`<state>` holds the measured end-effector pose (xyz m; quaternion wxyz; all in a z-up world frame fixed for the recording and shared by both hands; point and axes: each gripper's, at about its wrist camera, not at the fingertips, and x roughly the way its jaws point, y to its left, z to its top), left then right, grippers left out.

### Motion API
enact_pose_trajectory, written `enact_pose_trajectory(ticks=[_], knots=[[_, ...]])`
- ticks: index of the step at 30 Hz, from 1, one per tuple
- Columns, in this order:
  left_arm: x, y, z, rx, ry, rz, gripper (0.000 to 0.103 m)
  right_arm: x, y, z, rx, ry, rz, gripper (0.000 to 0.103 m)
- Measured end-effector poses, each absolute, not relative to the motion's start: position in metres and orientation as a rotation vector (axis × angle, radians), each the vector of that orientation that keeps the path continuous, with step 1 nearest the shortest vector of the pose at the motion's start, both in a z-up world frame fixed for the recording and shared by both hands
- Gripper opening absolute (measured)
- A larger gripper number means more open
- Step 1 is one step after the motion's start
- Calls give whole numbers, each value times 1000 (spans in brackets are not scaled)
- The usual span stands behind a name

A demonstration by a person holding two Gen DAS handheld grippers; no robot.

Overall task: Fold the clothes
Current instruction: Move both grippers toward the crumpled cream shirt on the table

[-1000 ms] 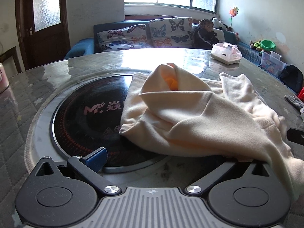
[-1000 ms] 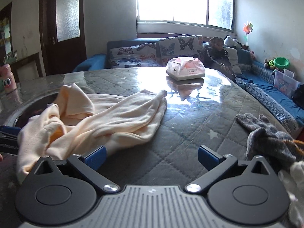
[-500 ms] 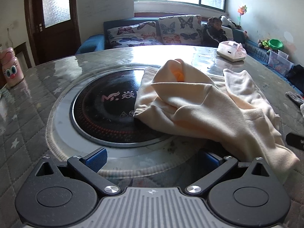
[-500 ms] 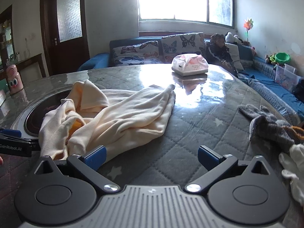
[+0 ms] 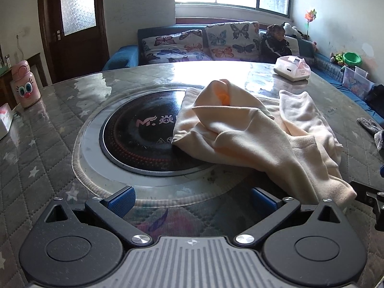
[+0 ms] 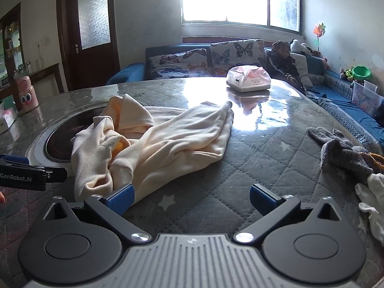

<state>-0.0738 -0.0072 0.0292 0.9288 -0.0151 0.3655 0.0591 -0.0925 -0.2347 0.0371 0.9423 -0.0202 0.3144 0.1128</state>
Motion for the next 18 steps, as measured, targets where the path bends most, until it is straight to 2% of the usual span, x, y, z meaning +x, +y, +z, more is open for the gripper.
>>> enact_pose_trajectory(ticks=[18], knots=[[-79,-16,31,-19,755,105,103,-99,-232,38,-36,649,238,103]])
